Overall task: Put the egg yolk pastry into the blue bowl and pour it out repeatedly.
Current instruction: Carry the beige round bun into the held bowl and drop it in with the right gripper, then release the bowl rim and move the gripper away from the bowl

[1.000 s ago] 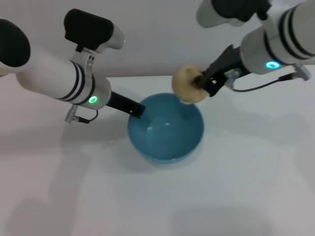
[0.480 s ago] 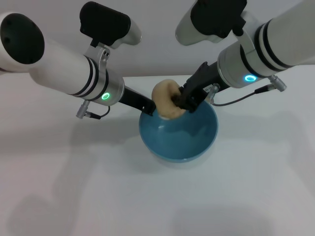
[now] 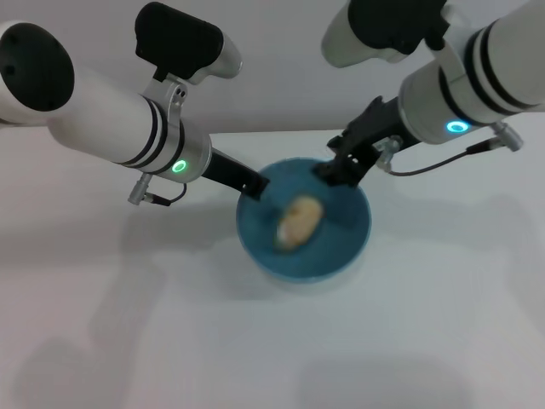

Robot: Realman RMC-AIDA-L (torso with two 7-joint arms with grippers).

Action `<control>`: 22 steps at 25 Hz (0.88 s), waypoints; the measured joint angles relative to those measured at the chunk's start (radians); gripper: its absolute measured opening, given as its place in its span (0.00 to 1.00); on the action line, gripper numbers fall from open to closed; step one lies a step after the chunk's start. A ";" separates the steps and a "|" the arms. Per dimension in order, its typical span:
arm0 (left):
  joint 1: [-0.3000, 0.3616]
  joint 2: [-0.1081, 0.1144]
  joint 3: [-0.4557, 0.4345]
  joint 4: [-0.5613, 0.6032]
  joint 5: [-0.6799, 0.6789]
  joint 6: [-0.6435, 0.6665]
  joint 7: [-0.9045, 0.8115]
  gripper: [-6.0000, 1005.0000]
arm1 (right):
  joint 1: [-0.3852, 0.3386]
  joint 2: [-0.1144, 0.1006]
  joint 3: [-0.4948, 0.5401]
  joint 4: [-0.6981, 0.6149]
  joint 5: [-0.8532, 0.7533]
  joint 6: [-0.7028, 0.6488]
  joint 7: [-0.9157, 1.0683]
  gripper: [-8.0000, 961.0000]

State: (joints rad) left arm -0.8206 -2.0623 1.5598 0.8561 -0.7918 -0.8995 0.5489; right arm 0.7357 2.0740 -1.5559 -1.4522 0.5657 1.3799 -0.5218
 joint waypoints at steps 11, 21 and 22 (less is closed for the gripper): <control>-0.002 0.002 0.000 0.000 0.002 -0.024 0.000 0.01 | -0.020 -0.002 0.075 -0.036 -0.123 0.038 0.111 0.38; -0.001 0.000 0.001 -0.004 0.035 -0.153 0.000 0.02 | -0.123 0.003 0.115 -0.085 -0.316 -0.023 0.182 0.38; 0.001 -0.001 0.001 -0.006 0.036 -0.152 0.000 0.02 | -0.134 0.003 0.121 -0.086 -0.319 -0.041 0.188 0.38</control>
State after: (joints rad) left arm -0.8199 -2.0628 1.5608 0.8499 -0.7555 -1.0511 0.5492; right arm 0.6014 2.0766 -1.4352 -1.5384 0.2464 1.3388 -0.3342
